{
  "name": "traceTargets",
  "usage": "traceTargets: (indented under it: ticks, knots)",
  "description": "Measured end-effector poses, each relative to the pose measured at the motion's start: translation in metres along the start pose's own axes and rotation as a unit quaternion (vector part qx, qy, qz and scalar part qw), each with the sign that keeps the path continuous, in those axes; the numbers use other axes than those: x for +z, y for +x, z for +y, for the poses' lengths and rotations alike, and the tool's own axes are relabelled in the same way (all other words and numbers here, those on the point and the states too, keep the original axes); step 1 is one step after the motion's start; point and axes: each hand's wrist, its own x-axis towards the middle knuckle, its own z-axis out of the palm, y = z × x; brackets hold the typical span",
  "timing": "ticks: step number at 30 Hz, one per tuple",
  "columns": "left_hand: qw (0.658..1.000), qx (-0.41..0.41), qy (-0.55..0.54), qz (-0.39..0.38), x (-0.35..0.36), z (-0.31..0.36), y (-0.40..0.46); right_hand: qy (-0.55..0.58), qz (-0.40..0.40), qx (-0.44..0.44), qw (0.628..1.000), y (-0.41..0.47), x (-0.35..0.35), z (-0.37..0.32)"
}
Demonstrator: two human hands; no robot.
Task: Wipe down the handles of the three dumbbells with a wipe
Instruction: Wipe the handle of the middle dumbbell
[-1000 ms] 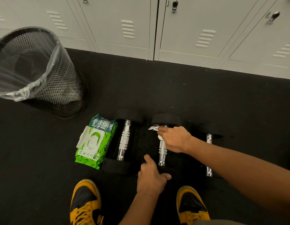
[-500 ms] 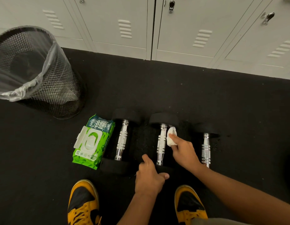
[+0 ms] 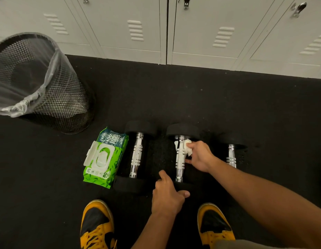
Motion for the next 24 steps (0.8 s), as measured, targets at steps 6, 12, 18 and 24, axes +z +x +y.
traceTargets:
  ticks: [6, 12, 18, 24]
  knots:
    - [1.000, -0.007, -0.002, -0.002, 0.001, 0.000, 0.002, -0.086, -0.029, 0.021, 0.996, -0.007, -0.007, 0.011]
    - [1.000, -0.003, 0.002, 0.005, 0.001, 0.000, 0.001, -0.157, -0.059, 0.046, 0.985, -0.015, -0.020, 0.030]
    - [1.000, -0.003, 0.006, 0.004, 0.002, 0.001, 0.001, -0.203, -0.065, 0.060, 0.975, -0.023, -0.030, 0.044]
    - [1.000, 0.004, 0.006, 0.011, 0.002, 0.001, -0.001, -0.243, -0.089, 0.068, 0.963, -0.019, -0.048, 0.069]
